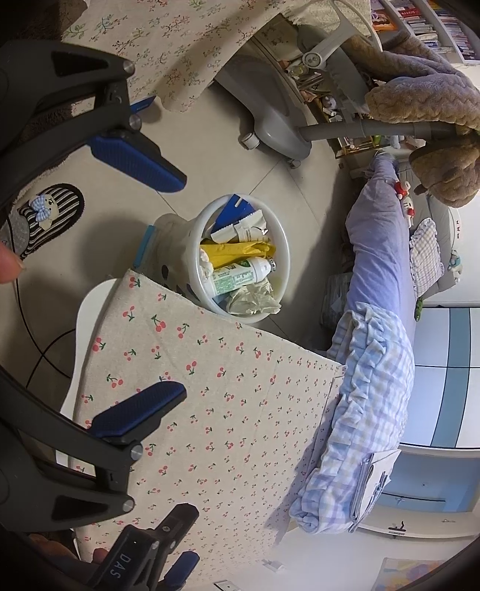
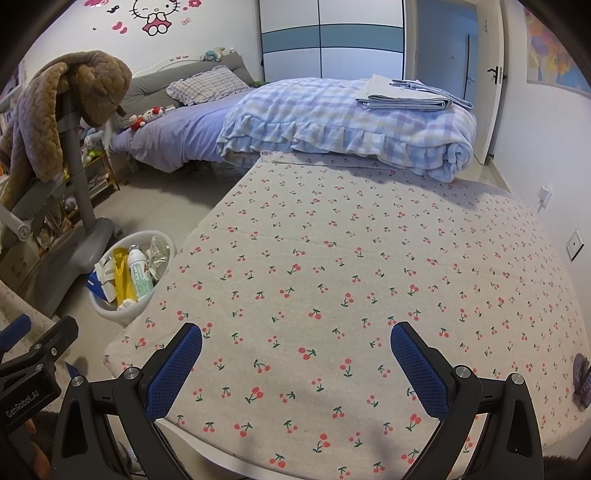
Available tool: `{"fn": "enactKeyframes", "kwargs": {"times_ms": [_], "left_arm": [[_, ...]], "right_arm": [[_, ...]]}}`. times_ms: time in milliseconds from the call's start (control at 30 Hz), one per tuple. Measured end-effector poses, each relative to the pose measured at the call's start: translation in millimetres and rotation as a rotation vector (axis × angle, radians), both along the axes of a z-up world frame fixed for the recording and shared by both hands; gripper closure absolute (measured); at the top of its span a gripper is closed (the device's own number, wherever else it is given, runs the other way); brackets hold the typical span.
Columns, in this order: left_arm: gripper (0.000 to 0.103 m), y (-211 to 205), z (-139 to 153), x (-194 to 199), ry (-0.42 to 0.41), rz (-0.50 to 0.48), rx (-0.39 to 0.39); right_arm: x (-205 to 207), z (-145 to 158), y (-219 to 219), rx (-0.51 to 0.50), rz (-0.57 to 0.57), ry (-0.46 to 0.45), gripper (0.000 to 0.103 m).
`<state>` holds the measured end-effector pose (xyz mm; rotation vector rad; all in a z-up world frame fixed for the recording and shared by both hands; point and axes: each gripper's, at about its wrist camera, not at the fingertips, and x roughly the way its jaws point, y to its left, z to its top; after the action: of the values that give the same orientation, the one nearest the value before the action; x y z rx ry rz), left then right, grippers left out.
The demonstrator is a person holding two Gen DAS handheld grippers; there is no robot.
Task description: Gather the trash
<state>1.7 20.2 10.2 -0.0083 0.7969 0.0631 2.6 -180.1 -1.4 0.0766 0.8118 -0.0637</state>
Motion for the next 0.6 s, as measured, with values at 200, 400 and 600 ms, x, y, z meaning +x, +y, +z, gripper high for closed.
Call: {"fn": "enactKeyframes", "kwargs": {"times_ms": [200,400,600], "left_arm": [[0.001,1.2,-0.5,-0.4,-0.005,0.006,0.007],[0.001,3.1,0.7,1.1,-0.008,0.012,0.007],[0.001,2.5,1.4,1.6,-0.007,0.011,0.003]], "right_arm": [[-1.4,3.2,-0.4,0.003,0.004,-0.012,0.000],[-2.1,5.1,-0.3,0.011,0.006,-0.014,0.000],[-3.3,4.1,2.6,0.008,0.013,-0.013,0.000]]}}
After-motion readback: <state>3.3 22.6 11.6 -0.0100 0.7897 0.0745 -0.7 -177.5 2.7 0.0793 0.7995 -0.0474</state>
